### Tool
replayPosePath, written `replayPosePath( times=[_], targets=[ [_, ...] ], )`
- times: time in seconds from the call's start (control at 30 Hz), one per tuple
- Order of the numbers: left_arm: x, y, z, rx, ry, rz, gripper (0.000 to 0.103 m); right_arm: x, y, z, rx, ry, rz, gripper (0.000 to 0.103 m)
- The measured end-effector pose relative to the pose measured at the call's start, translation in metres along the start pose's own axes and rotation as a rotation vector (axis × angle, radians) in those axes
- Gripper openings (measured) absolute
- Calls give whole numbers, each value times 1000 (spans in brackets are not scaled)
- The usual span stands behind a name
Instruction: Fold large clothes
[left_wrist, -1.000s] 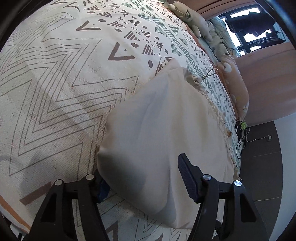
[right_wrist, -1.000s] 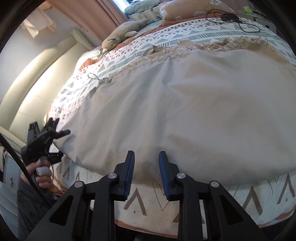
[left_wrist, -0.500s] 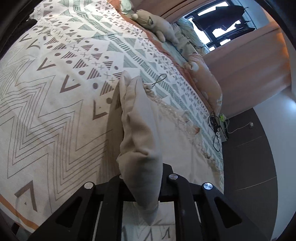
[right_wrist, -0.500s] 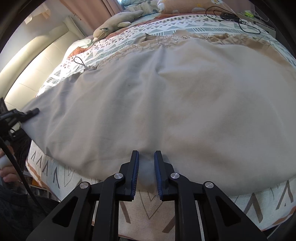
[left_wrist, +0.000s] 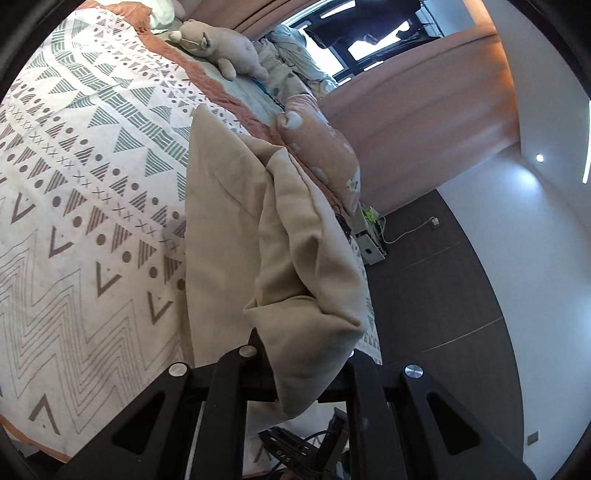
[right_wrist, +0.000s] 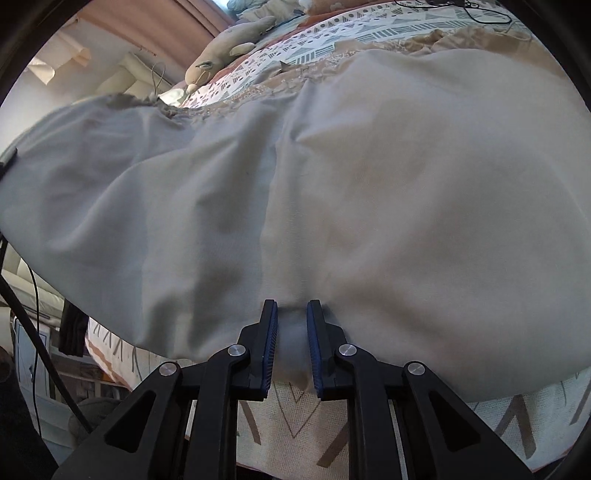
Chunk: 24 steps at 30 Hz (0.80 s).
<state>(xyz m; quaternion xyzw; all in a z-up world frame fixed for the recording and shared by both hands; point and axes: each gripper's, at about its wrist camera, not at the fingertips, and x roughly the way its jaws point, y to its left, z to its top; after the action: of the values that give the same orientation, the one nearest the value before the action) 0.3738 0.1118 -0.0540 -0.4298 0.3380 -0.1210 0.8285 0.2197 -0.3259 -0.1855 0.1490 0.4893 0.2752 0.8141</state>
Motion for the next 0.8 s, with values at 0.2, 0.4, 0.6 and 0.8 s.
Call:
replayPosePath(
  times=[0.2, 0.4, 0.6, 0.8],
  targets=[
    [25, -38, -3, 43, 44, -38, 12, -8, -17, 3, 92, 12, 89, 13],
    [60, -73, -11, 81, 113, -81, 12, -62, -48, 14, 167, -147, 121, 15],
    [109, -99, -26, 94, 189, -100, 12, -103, -106, 13, 312, -262, 80, 15],
    [174, -120, -51, 105, 290, -102, 12, -128, -139, 9, 407, -367, 7, 74]
  ],
)
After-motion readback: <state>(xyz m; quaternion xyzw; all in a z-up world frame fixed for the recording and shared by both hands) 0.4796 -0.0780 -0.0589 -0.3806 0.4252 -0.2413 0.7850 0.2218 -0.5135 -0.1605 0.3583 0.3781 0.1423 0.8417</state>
